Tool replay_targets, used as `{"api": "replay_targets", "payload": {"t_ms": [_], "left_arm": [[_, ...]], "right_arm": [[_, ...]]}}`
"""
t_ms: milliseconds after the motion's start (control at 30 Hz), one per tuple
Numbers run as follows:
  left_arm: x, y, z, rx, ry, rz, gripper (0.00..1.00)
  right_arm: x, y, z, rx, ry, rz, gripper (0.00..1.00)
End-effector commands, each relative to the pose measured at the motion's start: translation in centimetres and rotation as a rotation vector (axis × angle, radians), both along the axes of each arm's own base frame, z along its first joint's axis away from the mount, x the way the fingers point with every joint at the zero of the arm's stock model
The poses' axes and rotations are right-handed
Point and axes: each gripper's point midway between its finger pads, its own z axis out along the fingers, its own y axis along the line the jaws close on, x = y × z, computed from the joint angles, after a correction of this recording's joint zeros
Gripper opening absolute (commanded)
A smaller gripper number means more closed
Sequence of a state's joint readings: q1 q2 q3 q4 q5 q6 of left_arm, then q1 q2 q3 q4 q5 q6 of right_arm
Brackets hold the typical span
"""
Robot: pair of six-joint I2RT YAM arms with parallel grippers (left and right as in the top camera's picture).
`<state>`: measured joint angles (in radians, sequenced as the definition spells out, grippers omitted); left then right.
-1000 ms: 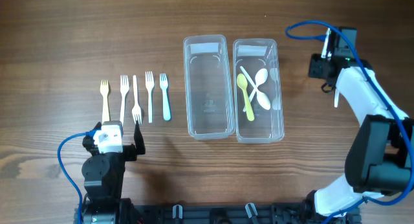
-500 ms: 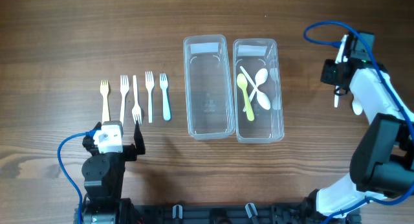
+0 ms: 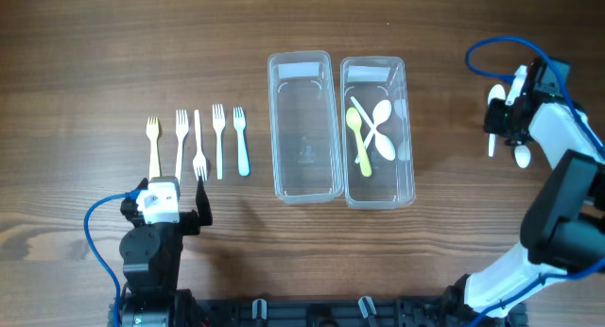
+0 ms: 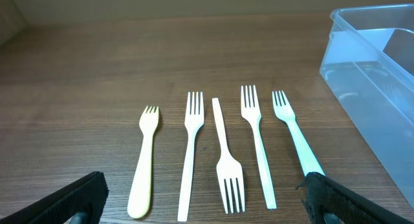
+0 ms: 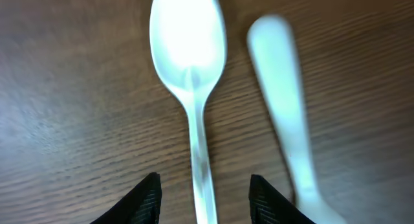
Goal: Pack container
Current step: 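Move the right gripper to the white spoon and grasp it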
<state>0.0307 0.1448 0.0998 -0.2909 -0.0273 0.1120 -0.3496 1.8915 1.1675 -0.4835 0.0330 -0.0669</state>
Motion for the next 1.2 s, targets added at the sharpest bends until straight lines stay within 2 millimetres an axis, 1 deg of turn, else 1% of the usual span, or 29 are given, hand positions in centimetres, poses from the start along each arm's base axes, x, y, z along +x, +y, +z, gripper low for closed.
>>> {"api": "replay_targets", "payload": {"t_ms": [0, 100, 200, 433, 467, 533, 567, 600, 633, 667, 700, 800, 833, 933, 1000, 1067, 1100, 1133, 1167], "left_arm": [[0.0, -0.4, -0.4, 0.009, 0.008, -0.026, 1.00], [0.0, -0.4, -0.4, 0.009, 0.008, -0.026, 1.00], [0.0, -0.4, -0.4, 0.009, 0.008, -0.026, 1.00], [0.0, -0.4, -0.4, 0.009, 0.008, -0.026, 1.00], [0.0, -0.4, -0.4, 0.009, 0.008, -0.026, 1.00], [0.0, -0.4, -0.4, 0.009, 0.008, -0.026, 1.00], [0.0, -0.4, -0.4, 0.009, 0.008, -0.026, 1.00], [0.0, -0.4, -0.4, 0.009, 0.008, -0.026, 1.00], [0.0, -0.4, -0.4, 0.009, 0.008, -0.026, 1.00], [0.0, -0.4, -0.4, 0.009, 0.008, -0.026, 1.00], [0.0, -0.4, -0.4, 0.009, 0.008, -0.026, 1.00], [0.0, -0.4, -0.4, 0.009, 0.008, -0.026, 1.00], [0.0, -0.4, -0.4, 0.009, 0.008, -0.025, 1.00], [0.0, -0.4, -0.4, 0.009, 0.008, -0.026, 1.00], [0.0, -0.4, -0.4, 0.009, 0.008, -0.026, 1.00], [0.0, -0.4, -0.4, 0.009, 0.008, -0.026, 1.00], [0.0, -0.4, -0.4, 0.009, 0.008, -0.026, 1.00], [0.0, -0.4, -0.4, 0.009, 0.008, -0.026, 1.00], [0.0, -0.4, -0.4, 0.009, 0.008, -0.026, 1.00]], "right_arm": [[0.1, 0.8, -2.0, 0.032, 0.031, 0.052, 0.44], [0.3, 0.5, -2.7, 0.030, 0.028, 0.049, 0.44], [0.3, 0.5, -3.0, 0.032, 0.032, 0.048, 0.44], [1.1, 0.2, -2.8, 0.019, -0.001, 0.049, 0.48], [1.3, 0.2, -2.7, 0.017, -0.008, 0.049, 0.50], [1.8, 0.0, -2.5, 0.008, -0.029, 0.049, 0.59], [1.9, -0.1, -2.4, 0.006, -0.036, 0.049, 0.59], [2.0, -0.1, -2.4, 0.005, -0.040, 0.049, 0.56], [2.0, -0.1, -2.4, 0.004, -0.041, 0.049, 0.49], [2.0, -0.1, -2.4, 0.005, -0.040, 0.048, 0.33], [2.0, -0.1, -2.4, 0.005, -0.039, 0.049, 0.27], [1.8, 0.0, -2.5, 0.009, -0.029, 0.049, 0.14], [1.7, 0.0, -2.5, 0.010, -0.025, 0.049, 0.05], [1.9, 0.4, -2.4, 0.030, -0.035, 0.058, 0.04], [2.3, 0.4, -1.1, 0.025, -0.055, 0.061, 0.04], [3.3, 0.3, 1.4, 0.004, -0.108, 0.068, 0.04], [4.2, 0.3, 3.8, -0.018, -0.164, 0.075, 0.04], [5.6, 0.2, 7.9, -0.051, -0.257, 0.085, 0.04], [6.1, 0.4, 9.7, -0.058, -0.297, 0.094, 0.04]]}}
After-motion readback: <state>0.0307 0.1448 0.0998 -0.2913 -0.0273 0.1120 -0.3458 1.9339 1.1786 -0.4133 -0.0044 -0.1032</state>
